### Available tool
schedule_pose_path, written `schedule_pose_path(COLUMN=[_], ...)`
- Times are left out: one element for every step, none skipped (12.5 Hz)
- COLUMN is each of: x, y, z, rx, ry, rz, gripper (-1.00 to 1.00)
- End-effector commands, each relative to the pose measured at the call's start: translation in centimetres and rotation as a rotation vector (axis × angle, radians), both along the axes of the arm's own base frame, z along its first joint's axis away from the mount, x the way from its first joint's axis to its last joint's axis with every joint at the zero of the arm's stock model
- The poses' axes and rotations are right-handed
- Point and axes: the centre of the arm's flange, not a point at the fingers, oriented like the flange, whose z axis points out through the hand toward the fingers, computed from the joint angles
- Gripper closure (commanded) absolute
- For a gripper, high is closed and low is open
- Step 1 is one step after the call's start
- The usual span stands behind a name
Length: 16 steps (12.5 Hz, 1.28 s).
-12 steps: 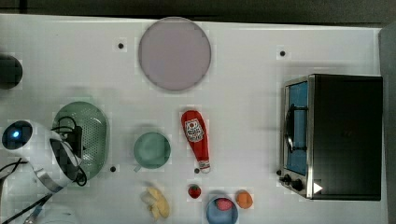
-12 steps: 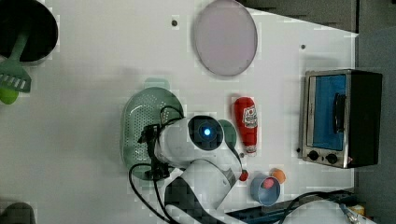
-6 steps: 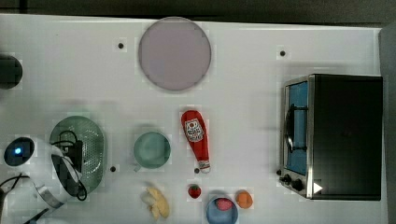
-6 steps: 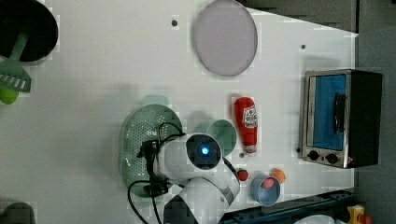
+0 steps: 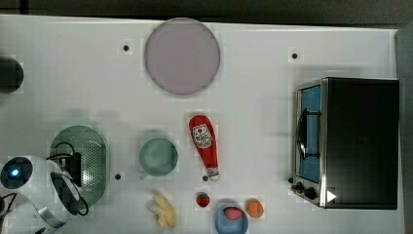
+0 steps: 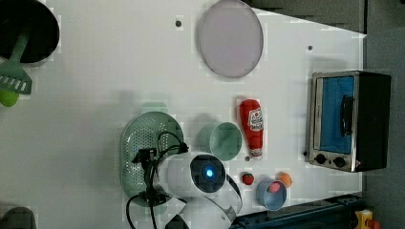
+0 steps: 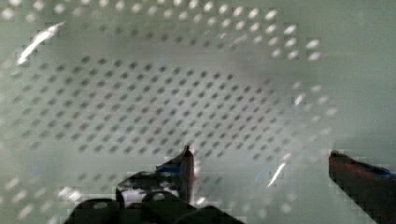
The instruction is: Drag strainer backwards.
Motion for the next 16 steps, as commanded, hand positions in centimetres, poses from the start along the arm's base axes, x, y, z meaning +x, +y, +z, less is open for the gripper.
schedule_pose_path(x=[3.6, 4.9, 6.2, 7.1, 8.2, 9.4, 10.6, 11.9, 13.1, 14.3, 15.6, 16.9, 18.0, 18.9, 19.5, 19.9], y=[0.0, -0.1, -0.5, -1.0, -1.8, -3.0, -4.6, -6.6, -9.0, -11.9, -15.1, -18.4, -21.8, -25.3, -28.6, -31.7], z=[4.2, 6.2, 8.6, 11.0, 13.7, 16.4, 19.2, 22.0, 24.8, 27.5, 30.2, 32.9, 35.5, 37.5, 39.0, 40.2], rx=[0.085, 0.110, 0.127, 0.136, 0.144, 0.149, 0.149, 0.149, 0.147, 0.149, 0.153, 0.158, 0.162, 0.161, 0.156, 0.153], ry=[-0.136, -0.173, -0.199, -0.212, -0.226, -0.239, -0.245, -0.250, -0.247, -0.248, -0.257, -0.275, -0.295, -0.302, -0.294, -0.287], rz=[-0.091, -0.084, -0.064, -0.017, 0.040, 0.091, 0.139, 0.189, 0.241, 0.292, 0.318, 0.323, 0.321, 0.310, 0.312, 0.348], gripper=[-1.00, -1.00, -1.00, -1.00, -1.00, -1.00, -1.00, -1.00, -1.00, -1.00, -1.00, -1.00, -1.00, -1.00, -1.00, -1.00])
